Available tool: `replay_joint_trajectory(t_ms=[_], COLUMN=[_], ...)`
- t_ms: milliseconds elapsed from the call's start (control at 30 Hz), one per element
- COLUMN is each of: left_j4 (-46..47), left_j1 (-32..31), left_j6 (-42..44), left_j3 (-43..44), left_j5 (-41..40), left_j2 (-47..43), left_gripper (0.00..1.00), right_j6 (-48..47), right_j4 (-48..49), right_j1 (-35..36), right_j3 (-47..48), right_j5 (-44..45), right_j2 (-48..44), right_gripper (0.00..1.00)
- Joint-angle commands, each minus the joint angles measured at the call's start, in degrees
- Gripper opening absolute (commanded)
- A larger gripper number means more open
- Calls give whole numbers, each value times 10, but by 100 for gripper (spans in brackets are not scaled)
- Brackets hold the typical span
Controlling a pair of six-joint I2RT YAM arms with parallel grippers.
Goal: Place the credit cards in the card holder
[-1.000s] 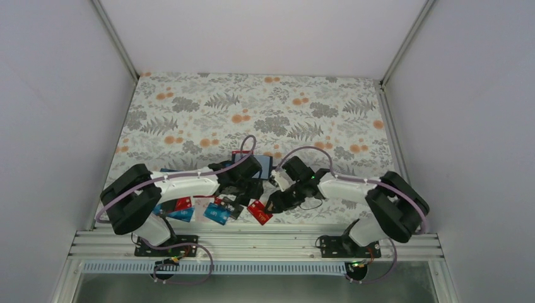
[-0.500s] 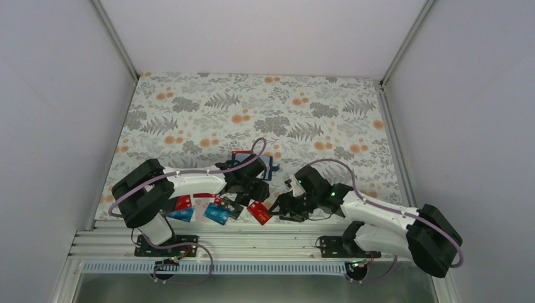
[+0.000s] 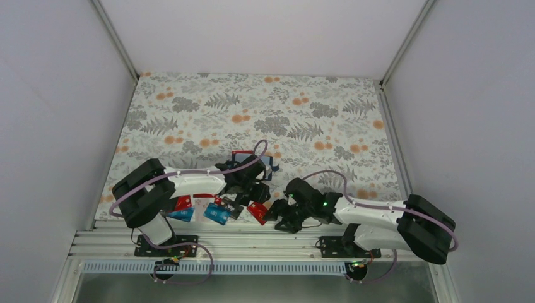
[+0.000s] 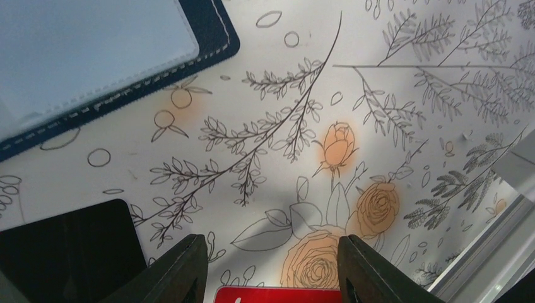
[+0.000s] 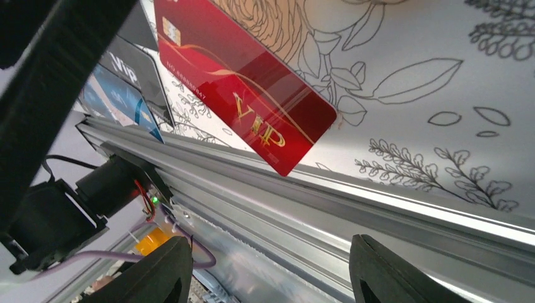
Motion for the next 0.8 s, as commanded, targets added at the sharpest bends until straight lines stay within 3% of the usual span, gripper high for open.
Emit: replay_joint_trajectory(t_ms=[0, 300, 767], left_j4=[19, 31, 37], left_j1=[-2, -1, -2], left_j6=[11, 8, 7], left_j3=[-16, -33, -53], left_j5=[20, 34, 56], left_j2=[11, 8, 4], left_gripper=[53, 53, 52], right_j6=[67, 125, 197], right_j4=[48, 107, 122], right_j1=[23, 65, 134], right_j3=[-4, 3, 15], right_j5=[47, 114, 262], right_j2=[25, 82, 113], right_gripper=[64, 60, 49])
